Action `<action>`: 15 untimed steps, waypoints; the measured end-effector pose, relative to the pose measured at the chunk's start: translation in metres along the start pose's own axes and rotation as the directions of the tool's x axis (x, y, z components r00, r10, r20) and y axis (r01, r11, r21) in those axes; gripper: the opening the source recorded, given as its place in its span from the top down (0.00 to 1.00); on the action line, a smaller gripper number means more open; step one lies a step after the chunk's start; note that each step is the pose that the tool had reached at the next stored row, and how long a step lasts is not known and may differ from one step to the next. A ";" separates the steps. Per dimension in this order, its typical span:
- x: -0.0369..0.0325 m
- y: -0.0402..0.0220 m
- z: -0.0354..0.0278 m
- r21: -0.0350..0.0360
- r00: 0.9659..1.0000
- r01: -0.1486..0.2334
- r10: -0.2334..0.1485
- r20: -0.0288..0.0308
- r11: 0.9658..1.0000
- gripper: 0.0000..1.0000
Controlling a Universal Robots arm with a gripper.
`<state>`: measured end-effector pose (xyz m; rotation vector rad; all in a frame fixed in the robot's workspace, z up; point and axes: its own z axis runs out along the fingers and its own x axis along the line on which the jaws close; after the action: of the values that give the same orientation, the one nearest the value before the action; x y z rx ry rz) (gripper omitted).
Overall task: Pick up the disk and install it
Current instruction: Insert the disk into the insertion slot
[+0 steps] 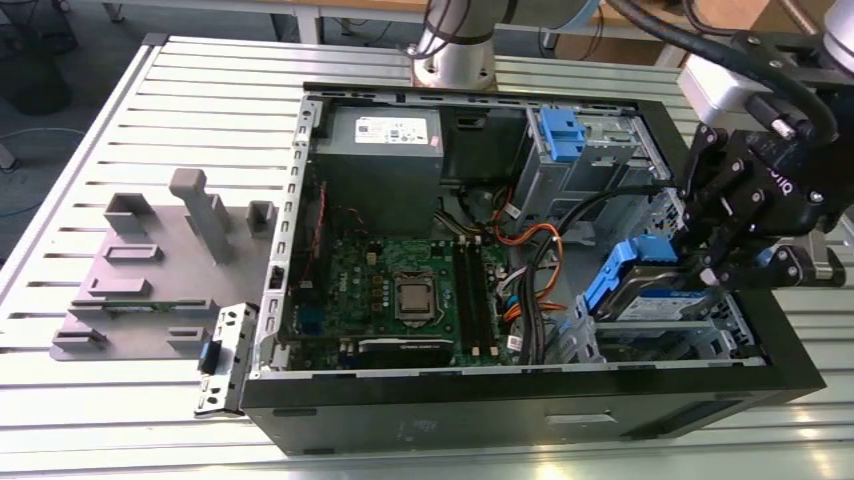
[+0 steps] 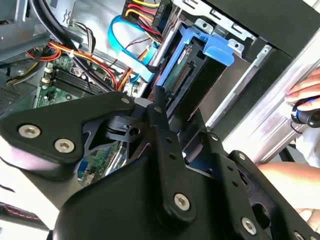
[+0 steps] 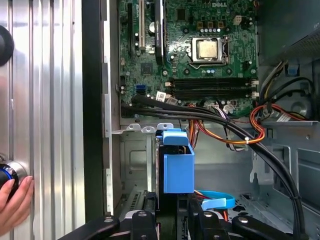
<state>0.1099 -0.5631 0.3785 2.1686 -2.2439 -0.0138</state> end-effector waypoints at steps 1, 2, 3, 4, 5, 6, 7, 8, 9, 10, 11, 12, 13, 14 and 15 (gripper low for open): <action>0.0000 0.0000 0.0018 0.000 1.000 0.000 0.000 0.000 1.000 0.65; 0.0000 -0.0001 0.0036 0.000 1.000 0.000 0.000 0.000 1.000 0.65; 0.0000 -0.0001 0.0054 0.000 1.000 -0.001 0.001 0.000 1.000 0.65; 0.0000 -0.0001 0.0072 0.000 1.000 -0.001 0.001 0.000 1.000 0.65; 0.0000 -0.0002 0.0090 0.000 1.000 -0.001 0.001 0.000 1.000 0.65; 0.0000 -0.0002 0.0109 0.000 1.000 -0.001 0.001 0.000 1.000 0.65; 0.0000 -0.0003 0.0127 0.000 1.000 -0.002 0.002 0.000 1.000 0.65; 0.0000 -0.0003 0.0145 0.000 1.000 -0.002 0.002 0.000 1.000 0.65; 0.0000 -0.0003 0.0164 0.000 1.000 -0.002 0.002 0.000 1.000 0.65; 0.0000 -0.0004 0.0181 0.000 1.000 -0.002 0.002 0.000 1.000 0.65; 0.0000 -0.0004 0.0200 0.000 1.000 -0.002 0.002 0.000 1.000 0.65; 0.0000 -0.0005 0.0218 0.000 1.000 -0.003 0.003 0.000 1.000 0.65; 0.0001 -0.0005 0.0237 0.000 1.000 -0.003 0.003 0.000 1.000 0.65; 0.0001 -0.0005 0.0255 0.000 1.000 -0.003 0.003 0.000 1.000 0.65; 0.0000 -0.0006 0.0273 0.000 1.000 -0.003 0.003 0.000 1.000 0.65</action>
<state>0.1099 -0.5634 0.3512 2.1651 -2.2474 -0.0140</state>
